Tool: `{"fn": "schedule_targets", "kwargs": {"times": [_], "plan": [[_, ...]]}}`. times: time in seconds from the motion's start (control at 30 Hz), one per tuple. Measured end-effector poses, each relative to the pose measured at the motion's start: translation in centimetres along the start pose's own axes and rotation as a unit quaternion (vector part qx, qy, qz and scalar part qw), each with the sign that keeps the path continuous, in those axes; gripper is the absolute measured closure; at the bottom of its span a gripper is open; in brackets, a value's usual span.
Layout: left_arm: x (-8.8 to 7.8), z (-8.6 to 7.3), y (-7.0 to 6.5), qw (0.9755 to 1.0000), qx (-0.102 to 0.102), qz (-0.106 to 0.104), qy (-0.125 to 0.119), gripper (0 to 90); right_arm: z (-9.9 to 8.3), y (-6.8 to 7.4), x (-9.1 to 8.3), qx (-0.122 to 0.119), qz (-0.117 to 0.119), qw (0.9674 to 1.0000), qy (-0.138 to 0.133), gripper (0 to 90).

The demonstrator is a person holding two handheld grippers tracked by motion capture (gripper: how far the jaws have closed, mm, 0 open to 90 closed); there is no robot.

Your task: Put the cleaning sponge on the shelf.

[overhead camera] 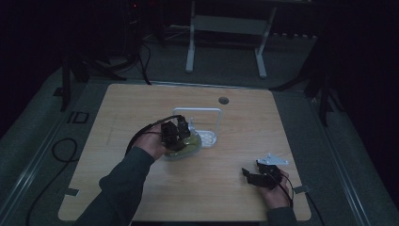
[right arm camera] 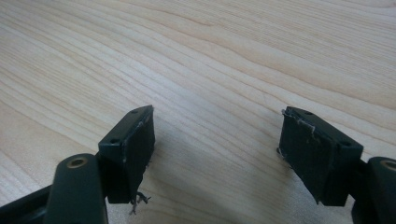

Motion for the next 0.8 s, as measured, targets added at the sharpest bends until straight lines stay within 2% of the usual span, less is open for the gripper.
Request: {"fn": "schedule_targets", "kwargs": {"times": [0.3,0.57,0.8], "plan": [[0.3,0.6,0.5,0.9996,0.018,-0.005,0.020,71.9,0.0,0.0,0.0,0.000,0.000,1.0000,0.000,26.1],[0.3,1.4,0.9,0.9993,0.028,-0.018,0.020,71.9,0.0,0.0,0.0,0.000,0.000,1.0000,0.000,26.1],[0.4,1.8,1.2,0.9985,0.040,-0.024,0.029,71.9,0.0,0.0,0.0,0.000,0.000,1.0000,0.000,26.1]]}}
Point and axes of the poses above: each handheld gripper's, and its own axes: x roughly forward along the jaws, z roughly out of its top, y roughly to its left, the point moved 4 cm from there along x, roughly forward along the jaws, and after that the axes turned 15 degrees about -z, right-handed, at the moved point
